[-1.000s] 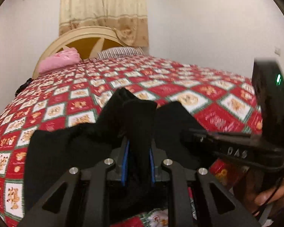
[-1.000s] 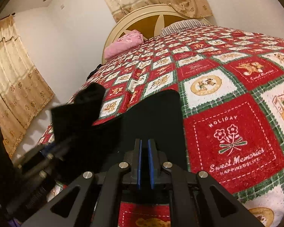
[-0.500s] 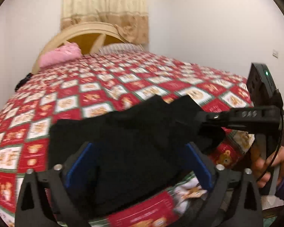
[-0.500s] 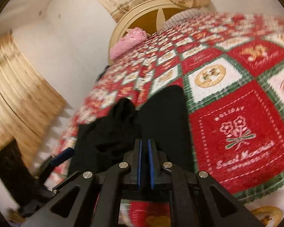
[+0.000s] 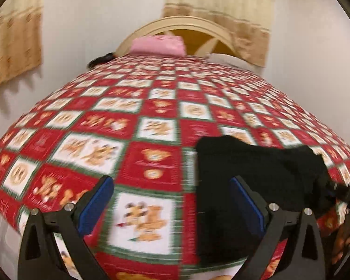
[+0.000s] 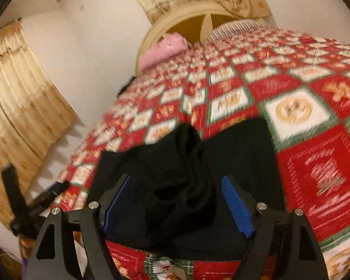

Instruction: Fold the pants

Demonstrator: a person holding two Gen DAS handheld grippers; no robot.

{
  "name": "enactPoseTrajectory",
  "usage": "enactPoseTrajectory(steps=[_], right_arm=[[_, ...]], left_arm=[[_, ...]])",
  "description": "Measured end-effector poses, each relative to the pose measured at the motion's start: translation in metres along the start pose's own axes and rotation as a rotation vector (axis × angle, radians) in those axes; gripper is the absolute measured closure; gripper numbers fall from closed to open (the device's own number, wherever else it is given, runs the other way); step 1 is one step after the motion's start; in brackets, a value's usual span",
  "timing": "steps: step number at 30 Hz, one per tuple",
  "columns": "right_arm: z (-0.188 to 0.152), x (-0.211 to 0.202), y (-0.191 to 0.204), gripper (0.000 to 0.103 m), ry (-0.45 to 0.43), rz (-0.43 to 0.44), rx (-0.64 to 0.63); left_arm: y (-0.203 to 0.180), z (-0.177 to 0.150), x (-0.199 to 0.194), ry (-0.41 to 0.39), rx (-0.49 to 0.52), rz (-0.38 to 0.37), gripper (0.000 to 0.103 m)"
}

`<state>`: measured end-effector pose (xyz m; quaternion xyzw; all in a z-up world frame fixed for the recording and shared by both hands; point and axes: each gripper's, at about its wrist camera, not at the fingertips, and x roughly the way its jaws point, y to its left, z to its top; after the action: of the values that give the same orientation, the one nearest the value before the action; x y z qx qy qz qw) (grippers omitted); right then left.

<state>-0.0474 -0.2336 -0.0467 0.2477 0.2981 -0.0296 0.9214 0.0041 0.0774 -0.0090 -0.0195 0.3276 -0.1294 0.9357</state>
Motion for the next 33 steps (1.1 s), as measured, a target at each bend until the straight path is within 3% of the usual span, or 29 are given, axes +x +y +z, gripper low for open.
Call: enactPoseTrajectory(steps=[3, 4, 5, 8, 11, 15, 19, 25, 27, 30, 33], right_arm=[[-0.009, 0.008, 0.013, 0.035, 0.000, -0.097, -0.070], [-0.010, 0.011, 0.016, 0.054, 0.012, -0.126, -0.094], [-0.011, 0.015, 0.018, 0.063, 0.031, -0.136, -0.096], [-0.012, 0.018, 0.018, 0.072, 0.034, -0.153, -0.101], [-0.010, 0.015, 0.030, 0.084, 0.021, -0.168, -0.189], [-0.004, -0.012, 0.046, 0.086, -0.067, -0.144, -0.319], [0.006, -0.052, 0.031, 0.086, -0.149, -0.166, -0.367], [-0.017, -0.034, -0.023, 0.085, -0.018, -0.207, -0.249], [-0.023, -0.038, -0.032, 0.083, -0.056, -0.157, -0.222], [-0.016, -0.044, -0.034, 0.077, -0.005, -0.115, -0.198], [-0.013, -0.071, -0.035, 0.072, -0.052, -0.174, -0.202]], left_arm=[[0.021, -0.003, 0.001, 0.004, -0.069, 0.013, 0.001], [0.026, -0.004, 0.003, 0.011, -0.094, 0.012, 0.001], [0.030, -0.004, 0.003, 0.014, -0.107, 0.010, 0.001], [0.035, -0.007, 0.007, 0.028, -0.142, 0.005, 0.001], [0.030, -0.008, 0.010, 0.036, -0.137, 0.009, 0.001], [0.023, -0.005, 0.010, 0.032, -0.109, 0.006, 0.001], [0.015, -0.002, 0.012, 0.028, -0.083, 0.002, 0.001], [-0.004, -0.005, 0.021, 0.066, -0.030, 0.025, 0.001], [-0.007, -0.005, 0.023, 0.079, -0.012, 0.032, 0.001], [-0.008, -0.004, 0.020, 0.070, -0.003, 0.024, 0.001], [-0.012, -0.003, 0.020, 0.064, 0.006, 0.014, 0.001]])
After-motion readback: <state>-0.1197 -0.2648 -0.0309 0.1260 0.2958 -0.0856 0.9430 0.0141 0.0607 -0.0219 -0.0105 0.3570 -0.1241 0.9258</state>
